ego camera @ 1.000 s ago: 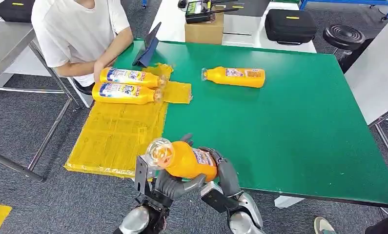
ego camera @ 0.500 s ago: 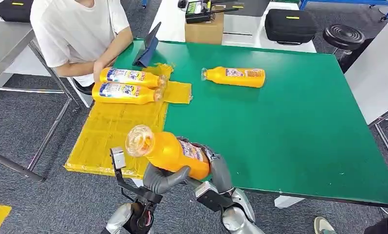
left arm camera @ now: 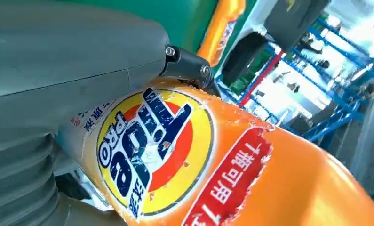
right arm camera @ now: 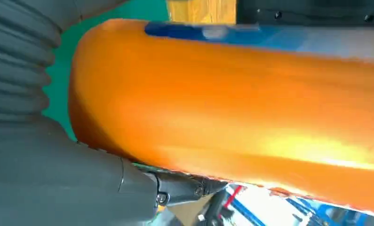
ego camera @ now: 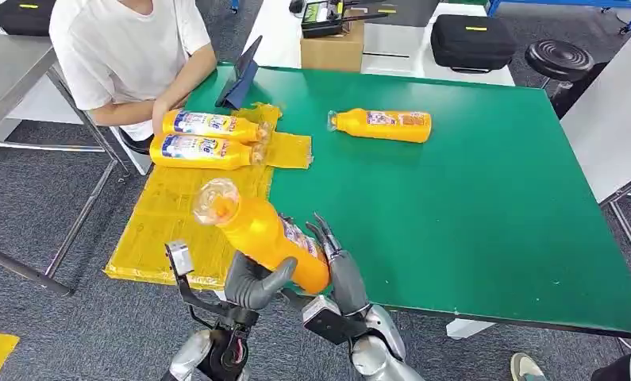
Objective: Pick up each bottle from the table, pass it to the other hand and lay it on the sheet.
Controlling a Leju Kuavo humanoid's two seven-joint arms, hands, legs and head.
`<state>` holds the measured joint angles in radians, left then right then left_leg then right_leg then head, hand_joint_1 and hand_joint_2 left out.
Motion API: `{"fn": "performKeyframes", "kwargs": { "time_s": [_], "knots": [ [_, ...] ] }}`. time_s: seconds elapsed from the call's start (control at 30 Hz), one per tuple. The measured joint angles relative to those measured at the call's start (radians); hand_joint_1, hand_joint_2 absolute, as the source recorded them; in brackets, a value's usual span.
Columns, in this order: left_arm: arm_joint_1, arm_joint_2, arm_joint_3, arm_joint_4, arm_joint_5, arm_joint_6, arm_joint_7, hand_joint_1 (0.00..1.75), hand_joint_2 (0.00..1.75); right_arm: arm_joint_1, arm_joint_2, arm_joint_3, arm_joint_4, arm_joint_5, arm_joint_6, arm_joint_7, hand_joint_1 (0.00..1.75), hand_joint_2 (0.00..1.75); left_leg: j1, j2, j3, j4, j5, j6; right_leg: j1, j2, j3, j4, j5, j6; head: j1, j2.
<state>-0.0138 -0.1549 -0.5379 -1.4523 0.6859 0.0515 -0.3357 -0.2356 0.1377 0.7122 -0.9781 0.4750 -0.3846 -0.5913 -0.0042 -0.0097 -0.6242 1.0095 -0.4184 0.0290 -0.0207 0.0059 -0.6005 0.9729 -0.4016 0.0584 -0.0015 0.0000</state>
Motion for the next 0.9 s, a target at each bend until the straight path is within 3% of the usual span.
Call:
{"fn": "performKeyframes", "kwargs": {
  "time_s": [0.37,0.5,0.6,0.67,0.9],
  "knots": [
    [-0.031,-0.021,0.077,-0.004,-0.014,0.006,0.010,1.75,1.75,0.033,-0.010,0.019,-0.049,-0.005,-0.134,-0.087,0.00,0.00,0.000,0.000,0.000,0.000,0.000,0.000,0.000,0.000,0.000,0.000,0.000,0.000,0.000,0.000],
    [-0.051,-0.012,0.105,0.009,-0.072,0.012,0.011,1.75,1.75,0.052,-0.028,0.008,-0.118,-0.019,-0.237,-0.099,0.00,0.00,0.000,0.000,0.000,0.000,0.000,0.000,0.000,0.000,0.000,0.000,0.000,0.000,0.000,0.000],
    [-0.086,0.012,0.125,0.054,-0.241,0.105,-0.022,1.75,1.75,0.080,-0.040,-0.025,-0.218,0.007,-0.298,-0.105,0.00,0.00,0.000,0.000,0.000,0.000,0.000,0.000,0.000,0.000,0.000,0.000,0.000,0.000,0.000,0.000],
    [-0.111,0.030,0.140,0.085,-0.357,0.178,-0.043,1.75,1.75,0.102,-0.040,-0.064,-0.287,0.037,-0.309,-0.109,0.00,0.00,0.000,0.000,0.000,0.000,0.000,0.000,0.000,0.000,0.000,0.000,0.000,0.000,0.000,0.000],
    [-0.156,0.058,0.175,0.150,-0.422,0.211,-0.049,1.75,1.75,0.151,-0.040,-0.149,-0.421,0.055,-0.312,-0.109,0.00,0.00,0.000,0.000,0.000,0.000,0.000,0.000,0.000,0.000,0.000,0.000,0.000,0.000,0.000,0.000]
  ]
}}
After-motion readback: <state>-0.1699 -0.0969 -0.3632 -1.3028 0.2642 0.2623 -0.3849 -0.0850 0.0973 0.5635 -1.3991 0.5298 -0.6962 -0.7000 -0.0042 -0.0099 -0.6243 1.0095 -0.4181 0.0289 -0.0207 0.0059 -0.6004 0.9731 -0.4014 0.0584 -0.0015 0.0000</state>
